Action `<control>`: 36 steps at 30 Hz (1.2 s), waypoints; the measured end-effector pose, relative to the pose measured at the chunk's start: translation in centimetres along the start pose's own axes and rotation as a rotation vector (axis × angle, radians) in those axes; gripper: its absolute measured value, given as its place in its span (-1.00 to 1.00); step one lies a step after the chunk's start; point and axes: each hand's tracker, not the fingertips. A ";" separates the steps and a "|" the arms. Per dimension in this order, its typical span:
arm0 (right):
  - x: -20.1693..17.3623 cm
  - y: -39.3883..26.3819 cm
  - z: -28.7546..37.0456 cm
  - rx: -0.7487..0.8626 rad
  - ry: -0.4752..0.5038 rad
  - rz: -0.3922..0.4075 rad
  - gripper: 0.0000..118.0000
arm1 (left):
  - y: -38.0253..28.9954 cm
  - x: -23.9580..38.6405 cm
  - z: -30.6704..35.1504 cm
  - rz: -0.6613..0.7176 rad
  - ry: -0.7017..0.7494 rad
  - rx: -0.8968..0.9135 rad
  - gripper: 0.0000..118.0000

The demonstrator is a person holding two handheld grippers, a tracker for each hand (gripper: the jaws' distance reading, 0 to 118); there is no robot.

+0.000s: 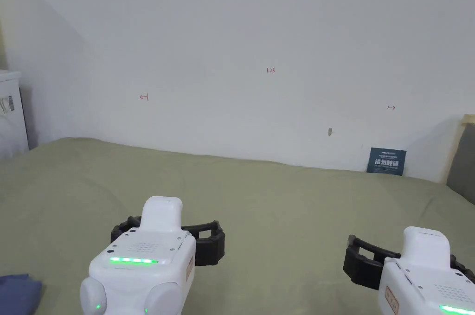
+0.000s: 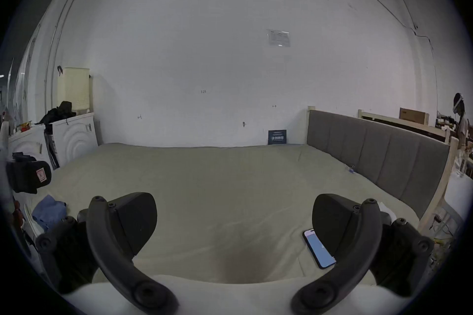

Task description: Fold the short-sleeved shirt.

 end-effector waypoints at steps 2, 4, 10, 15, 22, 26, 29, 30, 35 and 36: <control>0.1 0.2 -0.1 -0.005 0.042 -0.033 0.99 | 0.2 0.0 0.1 -0.005 -0.002 0.006 1.00; 0.3 0.4 -0.2 -0.039 0.095 -0.066 0.99 | 0.4 0.2 0.2 -0.008 -0.002 0.021 1.00; -0.5 0.5 0.4 -0.006 0.036 0.032 0.99 | 1.3 0.1 0.3 -0.012 0.000 0.030 1.00; -0.3 1.2 1.0 -0.008 0.116 0.010 0.99 | 2.0 0.2 0.4 -0.024 0.005 0.033 1.00; -0.5 2.3 1.2 0.009 0.148 0.001 0.99 | 2.7 0.4 0.5 -0.036 0.002 0.035 1.00; -0.3 2.6 1.0 0.003 0.124 -0.026 0.99 | 2.9 0.5 0.4 -0.035 -0.001 0.030 1.00; -0.1 2.8 1.0 0.009 0.090 -0.026 0.99 | 2.9 0.5 0.3 -0.048 0.004 0.032 1.00; 0.1 2.8 0.9 0.011 0.087 -0.028 0.99 | 3.0 0.5 0.3 -0.049 0.005 0.032 1.00; 0.9 3.4 0.8 0.014 0.079 -0.039 0.99 | 3.3 0.5 0.3 -0.049 0.007 0.038 1.00; 1.0 3.5 0.8 0.013 0.081 -0.042 0.99 | 3.4 0.5 0.3 -0.051 0.009 0.039 1.00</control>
